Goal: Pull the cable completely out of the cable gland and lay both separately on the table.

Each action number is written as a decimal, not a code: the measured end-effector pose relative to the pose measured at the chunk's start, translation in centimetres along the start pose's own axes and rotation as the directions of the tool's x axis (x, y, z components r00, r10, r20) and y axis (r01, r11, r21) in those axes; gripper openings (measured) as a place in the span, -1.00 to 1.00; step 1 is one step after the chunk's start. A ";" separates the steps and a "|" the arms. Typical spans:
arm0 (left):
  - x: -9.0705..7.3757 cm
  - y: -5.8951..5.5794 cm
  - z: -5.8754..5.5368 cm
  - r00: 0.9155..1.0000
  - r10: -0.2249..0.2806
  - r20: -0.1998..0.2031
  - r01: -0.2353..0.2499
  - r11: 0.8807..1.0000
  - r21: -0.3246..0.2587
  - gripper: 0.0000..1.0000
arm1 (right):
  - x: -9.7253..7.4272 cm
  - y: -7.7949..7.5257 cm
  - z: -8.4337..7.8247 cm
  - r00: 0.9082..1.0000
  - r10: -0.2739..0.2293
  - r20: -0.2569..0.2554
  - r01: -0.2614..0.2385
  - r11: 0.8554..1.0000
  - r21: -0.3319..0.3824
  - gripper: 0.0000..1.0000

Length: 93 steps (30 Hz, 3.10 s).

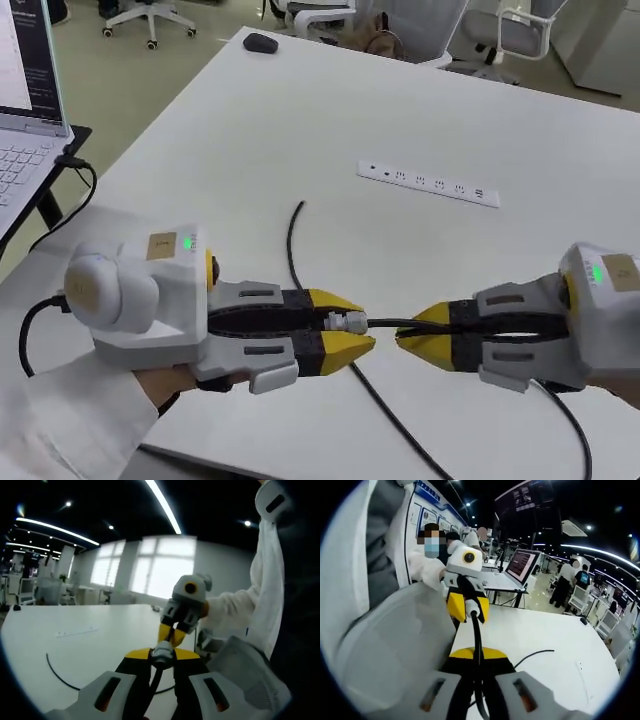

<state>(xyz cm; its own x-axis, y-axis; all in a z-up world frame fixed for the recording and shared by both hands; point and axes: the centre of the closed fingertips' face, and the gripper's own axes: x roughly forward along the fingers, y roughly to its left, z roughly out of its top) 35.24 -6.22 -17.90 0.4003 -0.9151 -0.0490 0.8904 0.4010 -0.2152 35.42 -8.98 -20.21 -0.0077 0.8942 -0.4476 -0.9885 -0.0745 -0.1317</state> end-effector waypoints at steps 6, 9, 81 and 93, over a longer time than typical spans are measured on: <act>-0.1 0.0 0.5 1.000 -0.003 0.021 0.003 1.000 -0.007 -0.65 | -0.2 0.6 0.7 0.999 0.014 0.028 -0.015 1.000 0.024 -0.99; -0.1 -0.3 0.5 1.000 -0.010 0.019 0.010 1.000 0.000 -0.65 | -0.2 1.2 0.4 0.999 0.045 0.026 -0.046 0.998 0.042 -0.99; -0.1 0.6 -0.2 1.000 0.020 0.011 -0.019 0.998 -0.056 -0.66 | -0.8 1.1 -0.8 0.999 -0.031 0.034 0.028 0.995 0.092 -1.00; -0.1 0.4 -0.1 1.000 0.018 0.002 -0.018 0.999 -0.048 -0.66 | 0.2 1.2 -2.5 0.999 -0.031 -0.020 0.033 0.992 0.125 -0.99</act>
<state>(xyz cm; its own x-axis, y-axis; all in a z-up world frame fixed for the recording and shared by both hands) 35.52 -5.99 -18.06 0.4170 -0.9075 -0.0510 0.8716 0.4152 -0.2607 34.59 -10.02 -22.63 0.0260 0.8872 -0.4607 -0.9993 0.0112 -0.0348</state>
